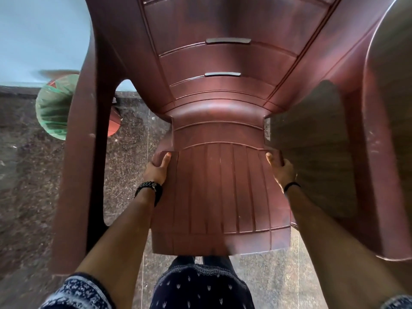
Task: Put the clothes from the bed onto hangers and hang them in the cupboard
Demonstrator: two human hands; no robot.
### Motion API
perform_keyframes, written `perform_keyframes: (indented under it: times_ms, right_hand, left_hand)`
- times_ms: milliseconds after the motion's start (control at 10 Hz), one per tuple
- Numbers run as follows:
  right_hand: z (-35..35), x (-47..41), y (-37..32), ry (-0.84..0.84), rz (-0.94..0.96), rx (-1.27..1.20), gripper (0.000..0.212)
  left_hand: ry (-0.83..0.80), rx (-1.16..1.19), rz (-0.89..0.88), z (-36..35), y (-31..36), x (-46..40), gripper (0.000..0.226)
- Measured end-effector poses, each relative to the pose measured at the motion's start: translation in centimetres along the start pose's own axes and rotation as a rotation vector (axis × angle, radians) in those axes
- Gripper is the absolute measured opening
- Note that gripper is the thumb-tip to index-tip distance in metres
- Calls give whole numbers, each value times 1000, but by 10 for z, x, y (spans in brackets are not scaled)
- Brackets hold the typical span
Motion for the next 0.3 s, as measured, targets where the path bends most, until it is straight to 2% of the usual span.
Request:
perform_keyframes:
  times_ms: [100,200,300]
  right_hand:
    - [-1,0,-6,-3,-16,56,63]
    - [-6,3,-14,-13,-29,140,73]
    - [-10,24,-24,14,23,251,84]
  left_hand:
    - [-29,-8,4,-2,4,0,78]
    - [97,-130,-40,7,20,12,70]
    - [214,-242,-160,9,50,43,65]
Point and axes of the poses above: each hand's wrist, its own x-axis away from the middle knuckle, its own z-axis out of the back of the hand, y = z × x, the point moved 8 cm from there along -x, towards the middle knuckle, and after that the axes turned 13 degrees about -x, right-handed, at the moved point
